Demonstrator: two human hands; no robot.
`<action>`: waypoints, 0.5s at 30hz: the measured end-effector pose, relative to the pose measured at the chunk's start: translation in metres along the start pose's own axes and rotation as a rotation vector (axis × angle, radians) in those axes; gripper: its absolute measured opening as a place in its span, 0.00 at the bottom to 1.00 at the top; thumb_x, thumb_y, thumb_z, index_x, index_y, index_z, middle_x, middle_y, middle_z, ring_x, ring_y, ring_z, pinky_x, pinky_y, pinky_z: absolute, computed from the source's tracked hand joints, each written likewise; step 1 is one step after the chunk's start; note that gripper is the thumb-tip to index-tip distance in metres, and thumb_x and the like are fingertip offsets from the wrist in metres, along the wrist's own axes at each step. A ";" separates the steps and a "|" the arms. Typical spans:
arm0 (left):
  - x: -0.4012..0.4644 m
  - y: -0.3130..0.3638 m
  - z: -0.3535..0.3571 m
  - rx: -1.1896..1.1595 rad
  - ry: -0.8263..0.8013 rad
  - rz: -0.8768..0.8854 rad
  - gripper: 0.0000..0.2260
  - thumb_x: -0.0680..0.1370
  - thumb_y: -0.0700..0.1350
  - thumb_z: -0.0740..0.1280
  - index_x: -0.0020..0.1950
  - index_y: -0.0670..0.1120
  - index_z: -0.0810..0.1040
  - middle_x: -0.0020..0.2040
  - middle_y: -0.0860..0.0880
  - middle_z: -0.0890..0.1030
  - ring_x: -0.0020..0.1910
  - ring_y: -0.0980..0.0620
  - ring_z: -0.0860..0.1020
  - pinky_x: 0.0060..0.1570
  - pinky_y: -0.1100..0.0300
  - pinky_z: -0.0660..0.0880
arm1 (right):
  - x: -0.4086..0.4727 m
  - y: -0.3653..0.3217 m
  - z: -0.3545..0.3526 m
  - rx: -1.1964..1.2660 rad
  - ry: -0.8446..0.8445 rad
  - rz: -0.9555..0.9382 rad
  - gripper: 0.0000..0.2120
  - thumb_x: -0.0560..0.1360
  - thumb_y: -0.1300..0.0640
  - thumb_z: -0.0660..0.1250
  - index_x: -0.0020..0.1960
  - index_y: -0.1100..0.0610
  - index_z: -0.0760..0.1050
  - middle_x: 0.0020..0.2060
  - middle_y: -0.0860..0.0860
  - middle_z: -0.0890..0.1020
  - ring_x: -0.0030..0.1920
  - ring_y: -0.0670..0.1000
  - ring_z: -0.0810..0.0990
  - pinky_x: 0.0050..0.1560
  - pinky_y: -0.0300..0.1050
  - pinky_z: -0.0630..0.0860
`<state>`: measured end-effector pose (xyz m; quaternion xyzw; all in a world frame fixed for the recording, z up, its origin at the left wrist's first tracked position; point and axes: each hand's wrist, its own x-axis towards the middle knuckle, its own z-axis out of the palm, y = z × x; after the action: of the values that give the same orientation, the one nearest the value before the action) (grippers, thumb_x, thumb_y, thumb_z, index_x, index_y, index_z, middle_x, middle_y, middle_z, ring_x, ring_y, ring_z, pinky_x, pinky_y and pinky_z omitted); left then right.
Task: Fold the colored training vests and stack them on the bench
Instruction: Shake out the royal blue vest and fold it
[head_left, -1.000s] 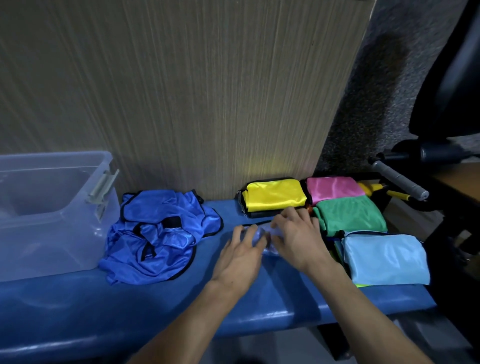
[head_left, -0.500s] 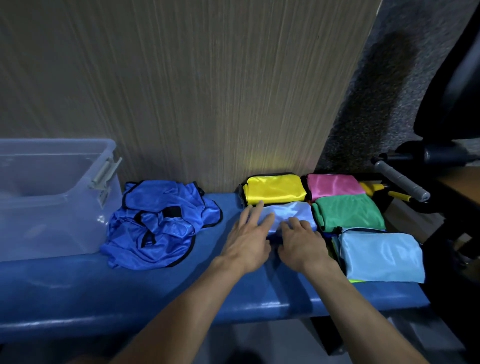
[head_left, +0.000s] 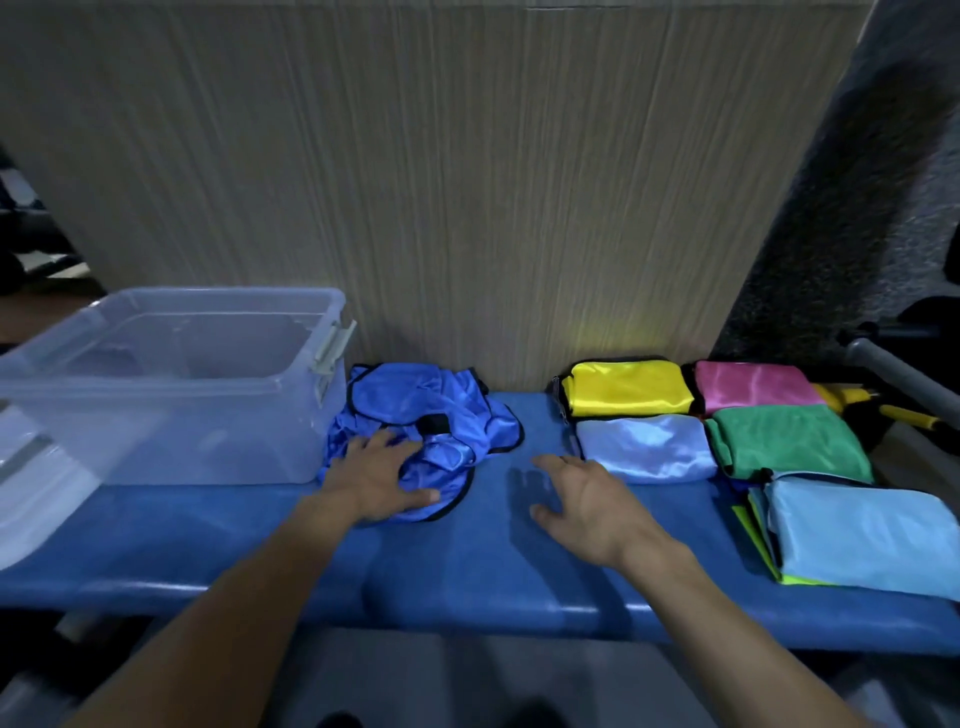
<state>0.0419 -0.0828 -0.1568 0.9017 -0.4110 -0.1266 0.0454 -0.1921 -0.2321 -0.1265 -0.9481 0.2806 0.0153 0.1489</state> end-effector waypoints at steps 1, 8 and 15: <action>0.000 -0.001 0.003 0.006 0.054 0.016 0.26 0.77 0.63 0.69 0.74 0.59 0.70 0.75 0.50 0.66 0.72 0.40 0.66 0.70 0.45 0.68 | -0.001 -0.002 0.002 0.040 -0.021 -0.014 0.30 0.81 0.48 0.65 0.79 0.52 0.60 0.72 0.52 0.72 0.72 0.56 0.69 0.70 0.51 0.69; -0.024 0.018 -0.018 -0.576 0.071 0.312 0.07 0.82 0.39 0.66 0.48 0.51 0.74 0.41 0.57 0.80 0.40 0.63 0.76 0.48 0.62 0.71 | -0.012 -0.013 0.006 0.237 0.010 -0.107 0.31 0.77 0.49 0.72 0.75 0.52 0.63 0.70 0.47 0.69 0.70 0.50 0.69 0.66 0.37 0.65; -0.056 0.043 -0.066 -1.461 0.017 0.251 0.08 0.83 0.35 0.60 0.52 0.41 0.78 0.44 0.47 0.84 0.41 0.53 0.83 0.44 0.61 0.80 | -0.014 -0.024 0.004 0.727 0.283 -0.145 0.21 0.74 0.57 0.74 0.66 0.53 0.76 0.56 0.46 0.84 0.56 0.42 0.80 0.62 0.47 0.76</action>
<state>-0.0068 -0.0701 -0.0744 0.5887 -0.3218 -0.3547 0.6512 -0.1904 -0.2047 -0.1218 -0.8436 0.2180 -0.2263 0.4355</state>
